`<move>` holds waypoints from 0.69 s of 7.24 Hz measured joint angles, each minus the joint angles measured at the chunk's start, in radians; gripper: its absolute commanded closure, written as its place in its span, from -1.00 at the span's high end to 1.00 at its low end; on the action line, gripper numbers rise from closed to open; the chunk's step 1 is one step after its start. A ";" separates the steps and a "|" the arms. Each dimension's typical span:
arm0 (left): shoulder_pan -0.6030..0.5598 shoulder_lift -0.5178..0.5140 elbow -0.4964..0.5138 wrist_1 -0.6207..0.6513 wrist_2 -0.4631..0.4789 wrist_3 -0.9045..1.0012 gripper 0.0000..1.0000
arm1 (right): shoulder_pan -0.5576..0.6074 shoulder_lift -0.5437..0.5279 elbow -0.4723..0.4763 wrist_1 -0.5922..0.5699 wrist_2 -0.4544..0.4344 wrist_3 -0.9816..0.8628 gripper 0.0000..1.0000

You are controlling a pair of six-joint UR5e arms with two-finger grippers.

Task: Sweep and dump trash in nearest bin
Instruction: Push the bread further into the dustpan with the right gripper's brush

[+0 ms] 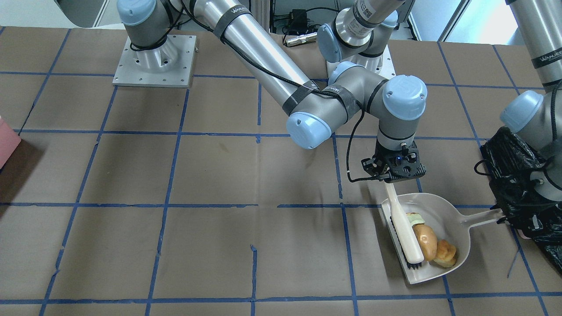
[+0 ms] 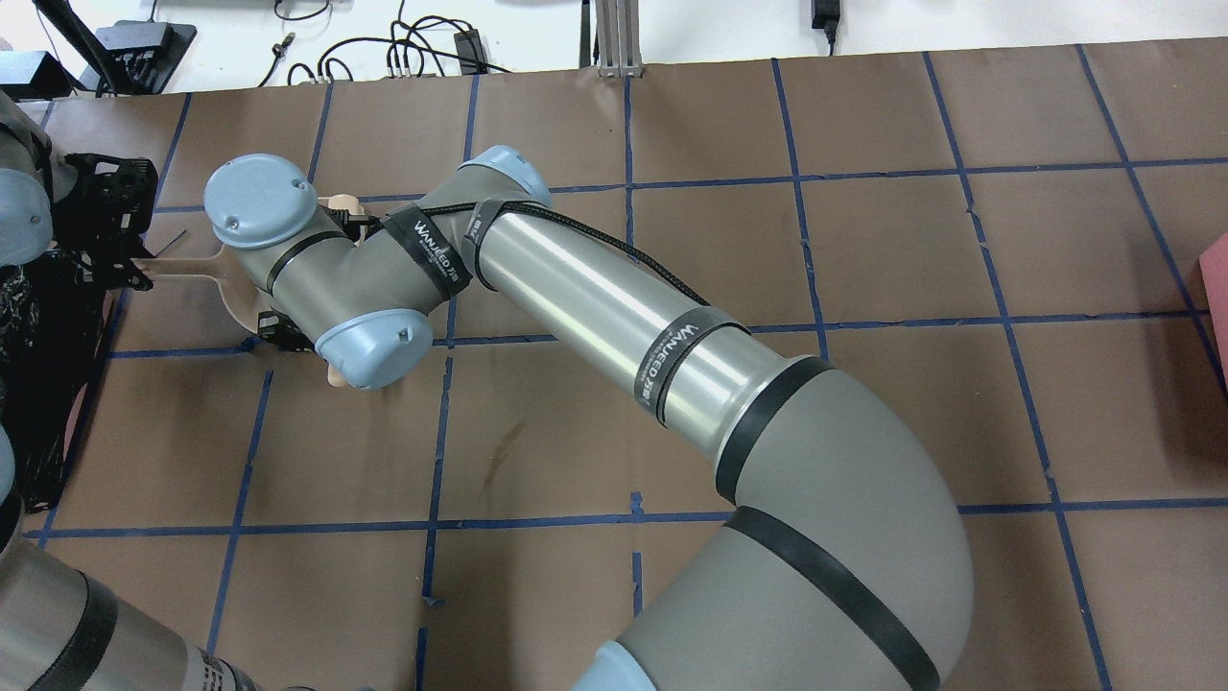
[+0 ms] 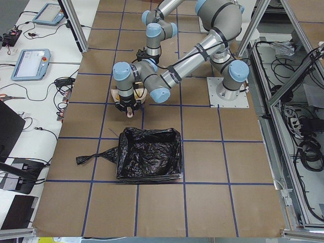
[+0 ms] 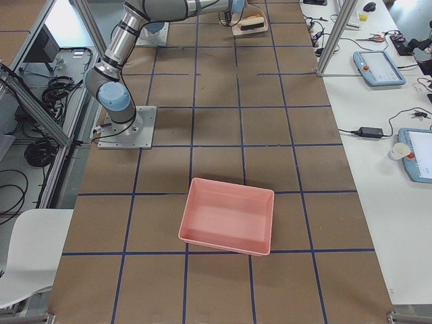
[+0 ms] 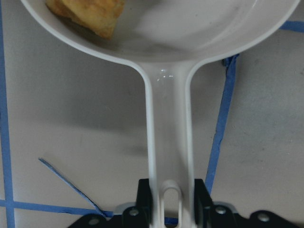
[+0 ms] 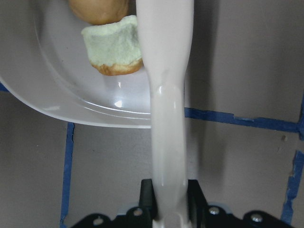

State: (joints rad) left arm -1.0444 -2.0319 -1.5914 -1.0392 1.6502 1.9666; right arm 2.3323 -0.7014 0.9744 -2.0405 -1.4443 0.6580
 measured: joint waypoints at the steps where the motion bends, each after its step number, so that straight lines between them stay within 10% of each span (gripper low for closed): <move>1: 0.002 0.000 0.000 -0.004 -0.016 0.000 -1.00 | -0.001 -0.005 0.005 0.003 -0.013 0.001 -0.83; 5: 0.011 0.002 -0.002 -0.023 -0.067 -0.025 -1.00 | -0.024 -0.060 0.016 0.096 -0.065 -0.001 -0.83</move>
State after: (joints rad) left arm -1.0330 -2.0303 -1.5932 -1.0623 1.5831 1.9413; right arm 2.3083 -0.7610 0.9908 -1.9445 -1.5092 0.6572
